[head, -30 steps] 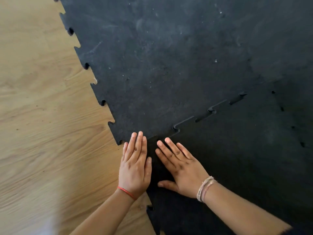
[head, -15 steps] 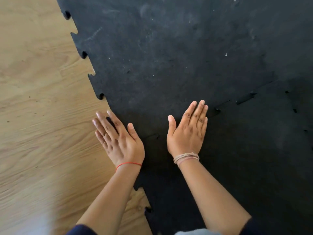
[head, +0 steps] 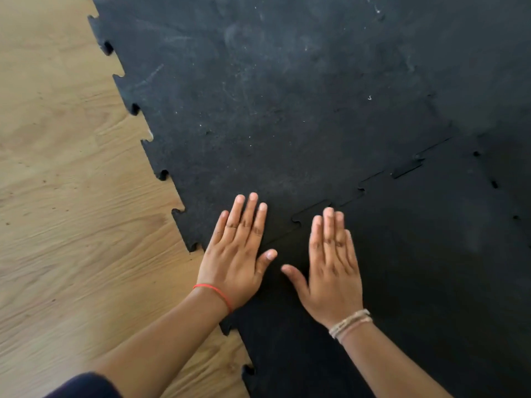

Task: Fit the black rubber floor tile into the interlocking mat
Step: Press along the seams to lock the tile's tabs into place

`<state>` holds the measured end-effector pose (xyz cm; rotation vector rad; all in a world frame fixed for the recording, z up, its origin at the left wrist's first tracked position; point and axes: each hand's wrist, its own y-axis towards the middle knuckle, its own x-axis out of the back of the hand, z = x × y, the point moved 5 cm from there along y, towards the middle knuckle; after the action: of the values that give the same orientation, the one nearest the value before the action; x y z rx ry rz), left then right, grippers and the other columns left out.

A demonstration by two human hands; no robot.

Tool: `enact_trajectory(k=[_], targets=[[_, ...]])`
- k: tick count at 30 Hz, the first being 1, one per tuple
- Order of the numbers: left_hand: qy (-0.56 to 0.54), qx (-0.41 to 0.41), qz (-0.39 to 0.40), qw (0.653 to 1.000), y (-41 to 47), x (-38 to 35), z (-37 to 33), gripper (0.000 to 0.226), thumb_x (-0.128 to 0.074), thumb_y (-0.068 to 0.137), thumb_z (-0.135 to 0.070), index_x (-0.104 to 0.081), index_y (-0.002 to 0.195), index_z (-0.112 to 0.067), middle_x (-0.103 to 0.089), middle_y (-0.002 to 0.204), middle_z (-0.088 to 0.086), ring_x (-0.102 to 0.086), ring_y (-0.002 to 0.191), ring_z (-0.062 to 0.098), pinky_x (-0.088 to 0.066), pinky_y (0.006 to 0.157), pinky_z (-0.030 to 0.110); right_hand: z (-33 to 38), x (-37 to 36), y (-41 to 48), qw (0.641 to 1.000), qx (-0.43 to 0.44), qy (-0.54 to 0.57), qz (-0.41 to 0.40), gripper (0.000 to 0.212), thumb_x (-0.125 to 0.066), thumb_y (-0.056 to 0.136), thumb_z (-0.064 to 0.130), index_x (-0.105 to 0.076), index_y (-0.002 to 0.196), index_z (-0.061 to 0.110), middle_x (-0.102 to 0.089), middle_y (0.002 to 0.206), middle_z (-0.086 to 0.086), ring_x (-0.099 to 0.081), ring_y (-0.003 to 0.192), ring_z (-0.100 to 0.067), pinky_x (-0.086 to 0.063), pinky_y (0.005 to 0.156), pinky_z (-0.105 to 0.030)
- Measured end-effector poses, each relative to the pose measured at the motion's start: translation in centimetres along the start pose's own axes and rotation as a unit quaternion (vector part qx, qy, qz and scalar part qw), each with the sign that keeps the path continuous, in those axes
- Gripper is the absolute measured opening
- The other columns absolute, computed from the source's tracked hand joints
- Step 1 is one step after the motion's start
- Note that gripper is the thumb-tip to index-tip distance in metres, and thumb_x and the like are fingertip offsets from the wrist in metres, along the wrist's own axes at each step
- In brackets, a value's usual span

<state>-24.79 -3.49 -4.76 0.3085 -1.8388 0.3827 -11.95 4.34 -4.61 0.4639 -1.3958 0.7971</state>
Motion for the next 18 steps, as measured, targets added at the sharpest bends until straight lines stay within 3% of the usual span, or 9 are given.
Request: enact_trajectory(k=[3,8,9,11,13,14,18], targets=[[0.015,0.006,0.008,1.0,0.3,-0.3,0.0,0.064,-0.022,0.09,-0.046,-0.018,0.141,-0.007,-0.016,0.149,0.013,-0.013,0.137,0.032,-0.009,0.11,0.04,0.3,-0.1,0.8,0.999,0.012,-0.009,0.041,0.083,-0.021,0.088,0.062,-0.011,0.144,0.002,-0.01,0.153,-0.018,-0.006,0.142,-0.028,-0.011,0.113,-0.041],[0.022,0.004,0.038,0.999,0.2,0.4,-0.5,0.068,-0.004,0.092,-0.049,-0.021,0.139,-0.003,-0.02,0.148,0.017,-0.014,0.136,0.035,-0.009,0.112,0.042,0.1,0.5,0.6,0.997,0.021,0.018,0.073,0.085,-0.02,0.085,0.066,-0.007,0.144,0.005,-0.002,0.153,-0.013,-0.002,0.141,-0.029,-0.006,0.113,-0.039],[0.027,-0.024,0.052,0.998,0.2,0.4,-0.8,0.068,-0.005,0.092,-0.049,-0.022,0.138,-0.002,-0.021,0.147,0.018,-0.015,0.137,0.035,-0.008,0.111,0.041,-0.4,0.4,0.7,0.995,0.043,0.025,0.083,0.087,-0.019,0.084,0.068,0.0,0.144,0.008,0.006,0.153,-0.01,0.006,0.141,-0.025,-0.002,0.115,-0.038],[0.063,-0.16,0.074,0.982,0.2,0.1,-2.5,0.066,-0.009,0.093,-0.048,-0.025,0.137,-0.001,-0.026,0.145,0.017,-0.013,0.139,0.03,-0.007,0.111,0.038,-2.2,0.5,0.9,0.989,0.089,0.043,0.109,0.089,-0.017,0.08,0.073,0.015,0.141,0.016,0.023,0.15,-0.001,0.021,0.139,-0.016,0.005,0.115,-0.033],[0.098,-0.294,0.098,0.946,0.3,-0.3,-4.7,0.064,-0.016,0.093,-0.048,-0.027,0.137,-0.003,-0.029,0.145,0.014,-0.017,0.139,0.026,-0.006,0.109,0.036,-5.2,1.3,0.7,0.988,0.086,0.02,0.126,0.1,-0.017,0.071,0.08,0.03,0.134,0.019,0.037,0.144,0.001,0.032,0.134,-0.014,0.014,0.11,-0.029],[0.105,-0.309,0.098,0.94,0.7,-0.3,-5.5,0.064,-0.019,0.091,-0.048,-0.028,0.137,-0.004,-0.03,0.145,0.013,-0.02,0.137,0.027,-0.007,0.108,0.035,-6.7,1.7,0.5,0.988,0.069,-0.006,0.135,0.108,-0.017,0.064,0.085,0.037,0.13,0.018,0.043,0.14,0.0,0.037,0.131,-0.015,0.019,0.107,-0.027],[0.083,-0.207,0.095,0.97,2.6,-0.6,-6.5,0.067,-0.012,0.093,-0.047,-0.031,0.136,0.001,-0.026,0.145,0.016,-0.024,0.134,0.031,-0.011,0.106,0.036,-9.8,1.9,0.4,0.98,0.038,-0.051,0.19,0.123,-0.023,0.053,0.09,0.046,0.121,0.013,0.051,0.131,-0.005,0.045,0.124,-0.021,0.02,0.106,-0.031]])
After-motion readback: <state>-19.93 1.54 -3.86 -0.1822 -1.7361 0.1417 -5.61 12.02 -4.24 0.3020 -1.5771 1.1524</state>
